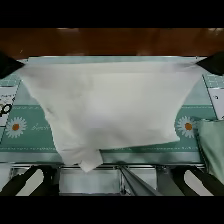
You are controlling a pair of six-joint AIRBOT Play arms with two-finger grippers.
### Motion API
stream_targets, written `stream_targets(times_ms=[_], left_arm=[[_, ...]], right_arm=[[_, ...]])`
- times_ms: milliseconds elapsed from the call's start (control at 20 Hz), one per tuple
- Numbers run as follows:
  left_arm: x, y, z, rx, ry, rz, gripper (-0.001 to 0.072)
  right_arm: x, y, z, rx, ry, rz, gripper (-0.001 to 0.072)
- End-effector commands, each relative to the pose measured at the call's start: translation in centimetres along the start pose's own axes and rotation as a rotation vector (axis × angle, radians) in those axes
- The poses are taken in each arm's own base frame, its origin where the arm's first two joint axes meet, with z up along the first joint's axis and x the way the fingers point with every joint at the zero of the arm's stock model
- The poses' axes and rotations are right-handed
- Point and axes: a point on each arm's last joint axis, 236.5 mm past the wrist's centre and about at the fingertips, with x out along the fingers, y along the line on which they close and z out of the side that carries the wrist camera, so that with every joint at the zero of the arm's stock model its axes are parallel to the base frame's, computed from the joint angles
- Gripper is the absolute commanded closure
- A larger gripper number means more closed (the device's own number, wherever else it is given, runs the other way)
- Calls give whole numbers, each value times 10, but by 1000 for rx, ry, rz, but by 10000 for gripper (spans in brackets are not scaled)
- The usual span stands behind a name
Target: Fold the shirts.
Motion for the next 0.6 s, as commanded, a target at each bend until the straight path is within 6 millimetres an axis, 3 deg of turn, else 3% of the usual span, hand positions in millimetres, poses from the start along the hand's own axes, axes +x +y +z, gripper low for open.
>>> stream_targets(times_ms=[0,150,300,550], left_arm=[[99,37,-9,-86,88,4,693],[153,59,-6,-114,68,40,693],[187,62,-21,-119,136,33,694],[195,61,-32,-158,177,30,693]], right_arm=[[84,-43,5,152,21,60,681],[134,-74,4,237,48,68,681],[165,-94,-4,286,107,69,681],[181,-105,-13,312,142,62,681]])
